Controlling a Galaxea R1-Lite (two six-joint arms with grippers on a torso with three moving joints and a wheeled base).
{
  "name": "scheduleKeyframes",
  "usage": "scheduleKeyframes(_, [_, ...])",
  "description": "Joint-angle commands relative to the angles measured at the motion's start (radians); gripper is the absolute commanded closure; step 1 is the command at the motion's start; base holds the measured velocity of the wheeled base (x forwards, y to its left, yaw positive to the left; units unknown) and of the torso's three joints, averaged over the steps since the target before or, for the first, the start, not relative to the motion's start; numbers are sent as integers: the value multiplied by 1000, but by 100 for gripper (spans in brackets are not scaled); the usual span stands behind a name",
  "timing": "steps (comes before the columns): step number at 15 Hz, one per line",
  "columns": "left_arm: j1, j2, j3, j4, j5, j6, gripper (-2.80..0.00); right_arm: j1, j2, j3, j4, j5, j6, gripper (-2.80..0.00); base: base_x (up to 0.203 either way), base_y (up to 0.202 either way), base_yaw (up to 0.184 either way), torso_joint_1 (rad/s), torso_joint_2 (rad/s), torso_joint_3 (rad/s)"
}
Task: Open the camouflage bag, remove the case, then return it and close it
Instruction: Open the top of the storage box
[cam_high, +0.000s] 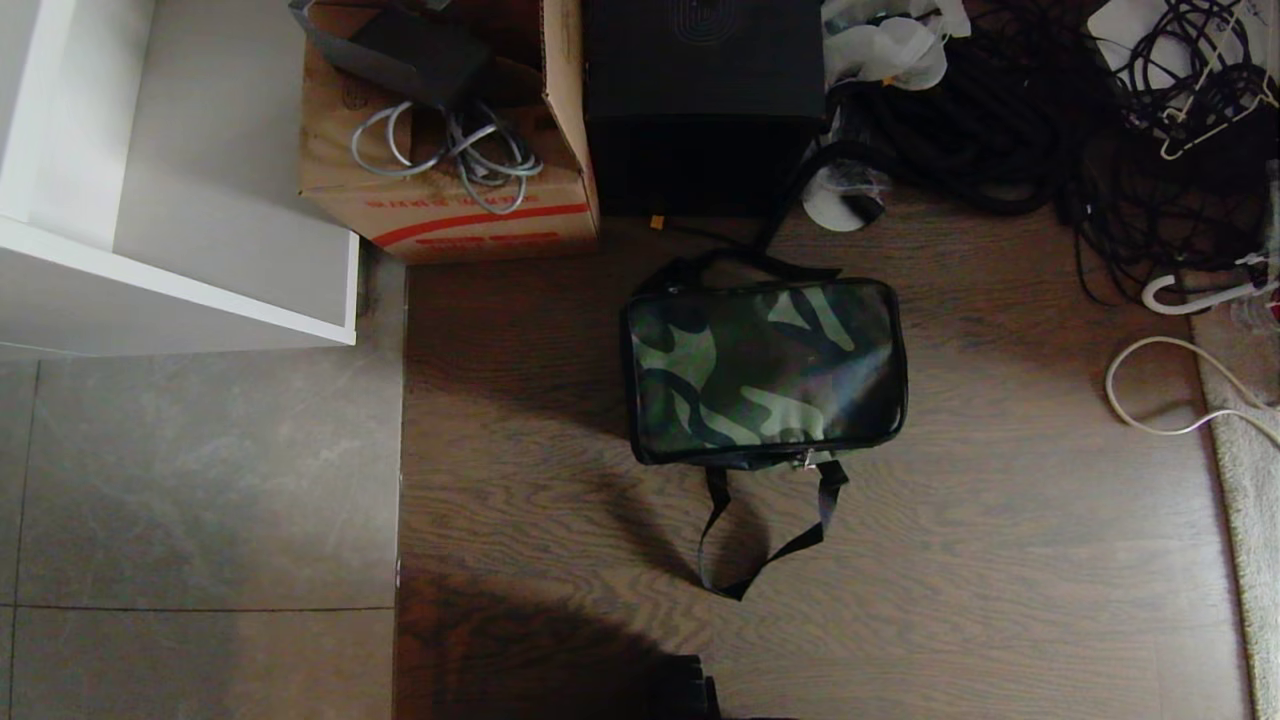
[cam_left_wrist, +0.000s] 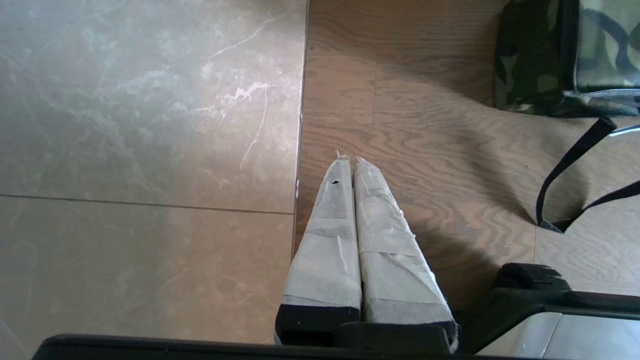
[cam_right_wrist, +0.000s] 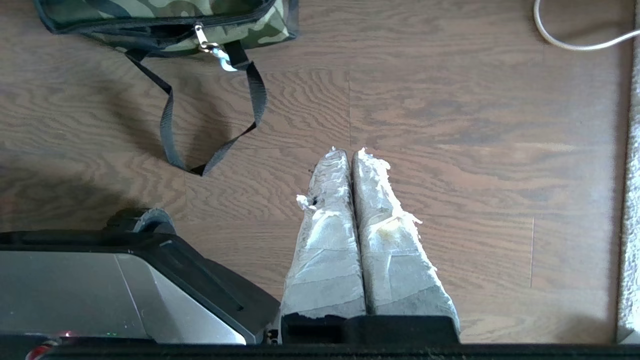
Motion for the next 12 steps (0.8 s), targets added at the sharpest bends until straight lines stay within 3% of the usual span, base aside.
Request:
scheduleKeyframes(1, [0, 0, 9, -1, 1, -1, 0, 0, 0, 0, 1, 0, -1, 0, 0, 0, 0, 0, 0, 0])
scheduleKeyframes(12, [0, 0, 9, -1, 1, -1, 0, 0, 0, -3, 8, 1, -24, 0, 0, 0, 0, 0, 0, 0])
